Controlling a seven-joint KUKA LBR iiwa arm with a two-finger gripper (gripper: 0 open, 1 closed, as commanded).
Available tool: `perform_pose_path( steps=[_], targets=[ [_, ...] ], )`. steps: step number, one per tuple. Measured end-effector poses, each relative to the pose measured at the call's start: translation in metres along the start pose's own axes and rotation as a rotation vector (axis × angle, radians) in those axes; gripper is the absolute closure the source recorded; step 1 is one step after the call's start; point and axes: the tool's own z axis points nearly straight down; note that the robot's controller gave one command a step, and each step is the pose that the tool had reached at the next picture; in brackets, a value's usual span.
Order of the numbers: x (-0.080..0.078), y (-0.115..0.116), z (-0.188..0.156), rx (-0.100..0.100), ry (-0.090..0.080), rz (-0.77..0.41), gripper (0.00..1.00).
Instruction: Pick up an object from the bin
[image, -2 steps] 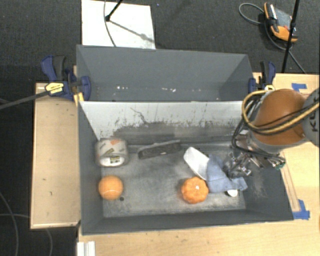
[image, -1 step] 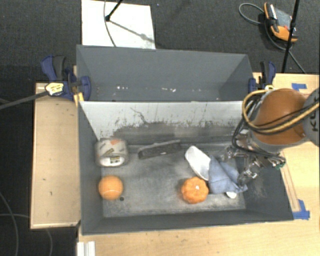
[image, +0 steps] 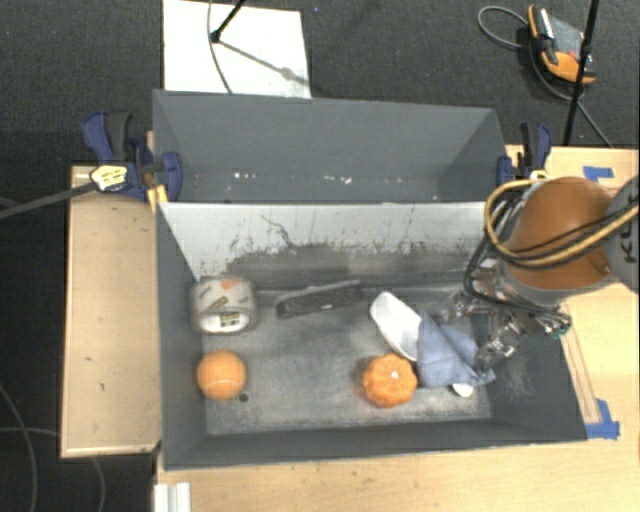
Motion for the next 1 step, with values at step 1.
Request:
perform_pose_path(
  steps=[1],
  targets=[
    [-0.0433, 0.0137, 0.0026, 0.005, -0.006, -0.11, 1.0]
  ],
)
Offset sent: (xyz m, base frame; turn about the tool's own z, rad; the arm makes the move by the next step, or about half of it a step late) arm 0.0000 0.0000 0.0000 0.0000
